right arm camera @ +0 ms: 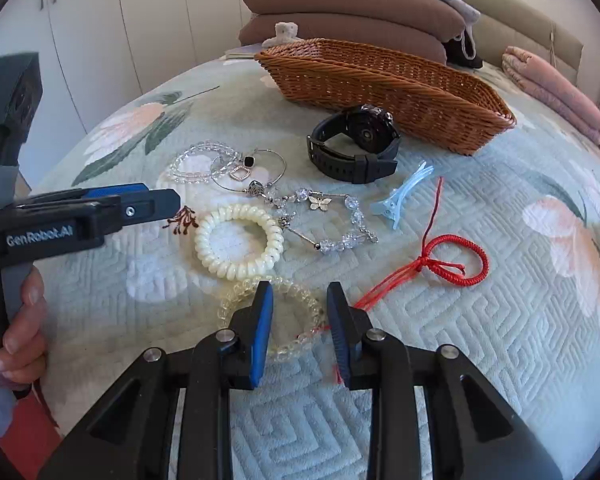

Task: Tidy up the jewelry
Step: 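Grasp the clear bead bracelet with the right tool while the left tool grasps a small earring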

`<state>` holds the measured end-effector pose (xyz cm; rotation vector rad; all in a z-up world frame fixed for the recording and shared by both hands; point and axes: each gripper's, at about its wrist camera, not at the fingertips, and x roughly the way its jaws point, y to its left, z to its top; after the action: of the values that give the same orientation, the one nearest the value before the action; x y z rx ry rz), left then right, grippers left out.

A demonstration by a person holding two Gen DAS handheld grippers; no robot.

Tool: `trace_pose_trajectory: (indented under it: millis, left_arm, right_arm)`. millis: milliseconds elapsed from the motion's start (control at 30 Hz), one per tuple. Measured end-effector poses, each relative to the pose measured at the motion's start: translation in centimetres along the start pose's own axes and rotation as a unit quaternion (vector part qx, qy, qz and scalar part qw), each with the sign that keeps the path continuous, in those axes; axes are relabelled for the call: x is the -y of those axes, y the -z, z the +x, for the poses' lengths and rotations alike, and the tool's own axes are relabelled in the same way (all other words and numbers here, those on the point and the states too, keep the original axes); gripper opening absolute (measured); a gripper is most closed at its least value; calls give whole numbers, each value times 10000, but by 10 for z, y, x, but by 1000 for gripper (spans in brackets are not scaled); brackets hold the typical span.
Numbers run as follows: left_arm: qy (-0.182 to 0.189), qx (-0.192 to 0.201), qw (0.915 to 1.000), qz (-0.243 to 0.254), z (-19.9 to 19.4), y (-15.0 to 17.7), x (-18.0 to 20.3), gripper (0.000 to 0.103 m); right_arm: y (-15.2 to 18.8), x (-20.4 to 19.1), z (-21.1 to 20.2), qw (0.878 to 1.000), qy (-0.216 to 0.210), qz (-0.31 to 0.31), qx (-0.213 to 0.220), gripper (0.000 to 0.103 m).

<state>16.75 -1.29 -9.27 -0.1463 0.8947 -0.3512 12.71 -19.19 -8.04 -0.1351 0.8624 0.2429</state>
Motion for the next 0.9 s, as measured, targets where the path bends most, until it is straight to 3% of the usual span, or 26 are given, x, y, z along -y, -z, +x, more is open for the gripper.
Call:
trace_pose_trajectory:
  millis: [33, 167, 367, 700, 900]
  left_arm:
    - [-23, 4, 10000, 1, 1, 0, 0, 42]
    - [-72, 34, 10000, -47, 2, 0, -4, 12]
    - [184, 157, 9995, -189, -6, 1, -11, 12]
    - [403, 609, 9972, 159, -42, -11, -9, 12]
    - [407, 1038, 9915, 671, -72, -32, 3, 12]
  right_arm:
    - [0, -1, 0, 10000, 38, -37, 14, 26]
    - [2, -6, 0, 9997, 156, -145, 109, 16]
    - [7, -13, -14, 9984, 292, -238, 426, 13]
    - [-3, -8, -41, 9967, 212, 63, 784, 12]
    - [-25, -6, -63, 9928, 160, 56, 1187, 12]
